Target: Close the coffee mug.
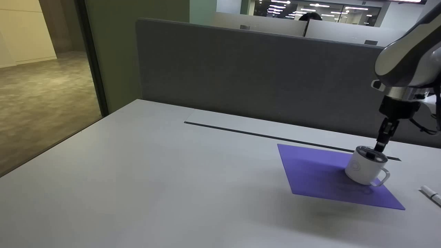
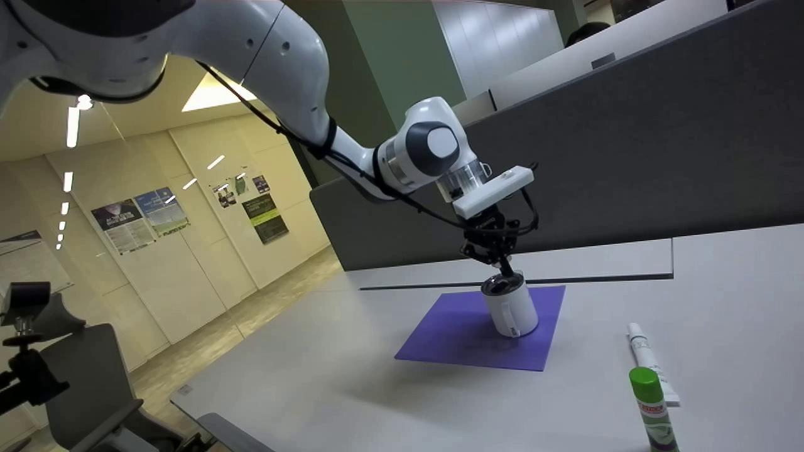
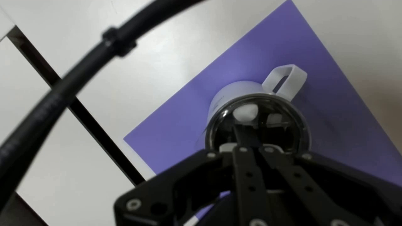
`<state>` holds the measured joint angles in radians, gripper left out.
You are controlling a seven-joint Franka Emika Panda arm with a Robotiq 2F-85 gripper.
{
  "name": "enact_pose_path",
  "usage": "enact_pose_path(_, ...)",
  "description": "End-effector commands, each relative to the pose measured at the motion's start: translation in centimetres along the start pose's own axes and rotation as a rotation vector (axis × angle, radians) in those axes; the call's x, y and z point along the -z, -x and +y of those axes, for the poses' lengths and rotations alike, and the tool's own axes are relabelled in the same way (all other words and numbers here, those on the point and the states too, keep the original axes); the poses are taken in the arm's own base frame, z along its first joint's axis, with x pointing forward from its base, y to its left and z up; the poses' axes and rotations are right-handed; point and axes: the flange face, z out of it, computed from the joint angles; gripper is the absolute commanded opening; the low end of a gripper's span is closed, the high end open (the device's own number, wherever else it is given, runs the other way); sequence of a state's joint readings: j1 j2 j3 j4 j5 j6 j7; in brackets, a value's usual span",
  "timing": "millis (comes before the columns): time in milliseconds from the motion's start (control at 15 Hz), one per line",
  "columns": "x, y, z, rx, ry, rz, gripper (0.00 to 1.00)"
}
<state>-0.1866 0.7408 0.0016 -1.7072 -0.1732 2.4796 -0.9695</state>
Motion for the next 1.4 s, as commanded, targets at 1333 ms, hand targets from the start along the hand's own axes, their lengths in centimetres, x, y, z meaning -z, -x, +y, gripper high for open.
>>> enact_pose_path(1333, -0.6, -0.4, 1.3, -0.108, -0.098, 0.066, 0.0)
